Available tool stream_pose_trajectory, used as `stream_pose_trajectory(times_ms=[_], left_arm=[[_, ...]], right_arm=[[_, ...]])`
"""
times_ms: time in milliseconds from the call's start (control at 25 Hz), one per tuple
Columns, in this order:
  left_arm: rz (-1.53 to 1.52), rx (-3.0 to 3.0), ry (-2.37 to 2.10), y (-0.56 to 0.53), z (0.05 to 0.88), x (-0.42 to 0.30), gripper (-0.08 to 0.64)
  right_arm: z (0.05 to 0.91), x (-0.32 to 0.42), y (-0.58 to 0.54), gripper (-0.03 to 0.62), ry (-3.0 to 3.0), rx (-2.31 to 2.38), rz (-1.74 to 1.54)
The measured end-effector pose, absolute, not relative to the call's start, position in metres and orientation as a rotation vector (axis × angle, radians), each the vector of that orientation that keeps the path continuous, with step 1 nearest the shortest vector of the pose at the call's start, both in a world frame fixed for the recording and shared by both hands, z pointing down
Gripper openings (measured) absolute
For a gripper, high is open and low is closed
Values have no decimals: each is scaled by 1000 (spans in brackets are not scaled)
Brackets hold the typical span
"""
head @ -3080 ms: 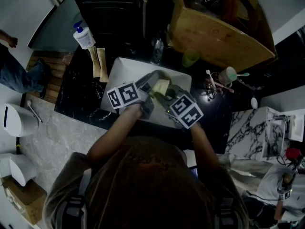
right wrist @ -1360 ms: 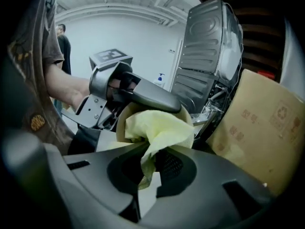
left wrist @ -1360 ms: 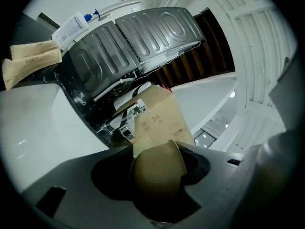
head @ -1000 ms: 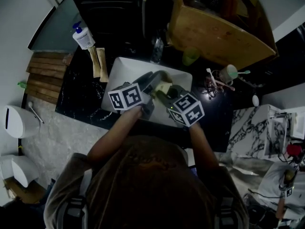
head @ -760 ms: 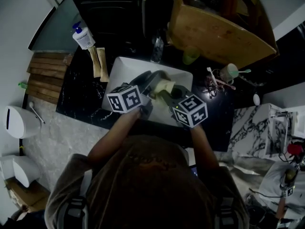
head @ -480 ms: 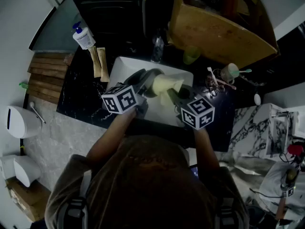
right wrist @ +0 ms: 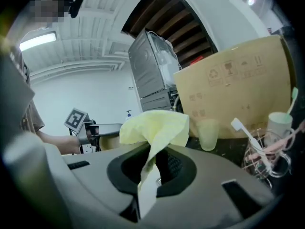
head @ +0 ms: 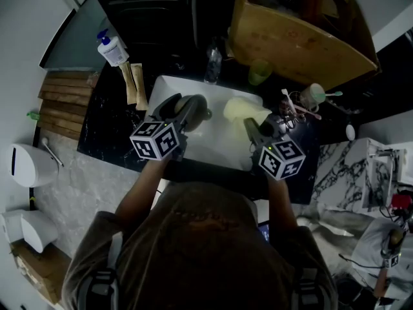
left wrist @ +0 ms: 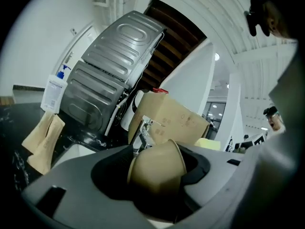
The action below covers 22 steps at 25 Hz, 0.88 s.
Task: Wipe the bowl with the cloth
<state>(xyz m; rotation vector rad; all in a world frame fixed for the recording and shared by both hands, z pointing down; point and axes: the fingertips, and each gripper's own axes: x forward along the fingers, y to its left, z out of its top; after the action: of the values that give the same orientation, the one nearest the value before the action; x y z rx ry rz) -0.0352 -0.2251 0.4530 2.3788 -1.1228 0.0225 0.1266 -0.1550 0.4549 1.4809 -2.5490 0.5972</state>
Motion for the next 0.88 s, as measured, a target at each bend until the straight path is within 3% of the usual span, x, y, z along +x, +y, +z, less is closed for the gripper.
stream_pose_trajectory(times_ms=[360,880], left_arm=[[240,2511,-1288,-227,454,-48,235],[242,2507,-1264,-221,457,-43,235]], right_arm=[[456,157,-151,17,-2504,1745,618],[457,156,-151,17,-2486,1763,574]])
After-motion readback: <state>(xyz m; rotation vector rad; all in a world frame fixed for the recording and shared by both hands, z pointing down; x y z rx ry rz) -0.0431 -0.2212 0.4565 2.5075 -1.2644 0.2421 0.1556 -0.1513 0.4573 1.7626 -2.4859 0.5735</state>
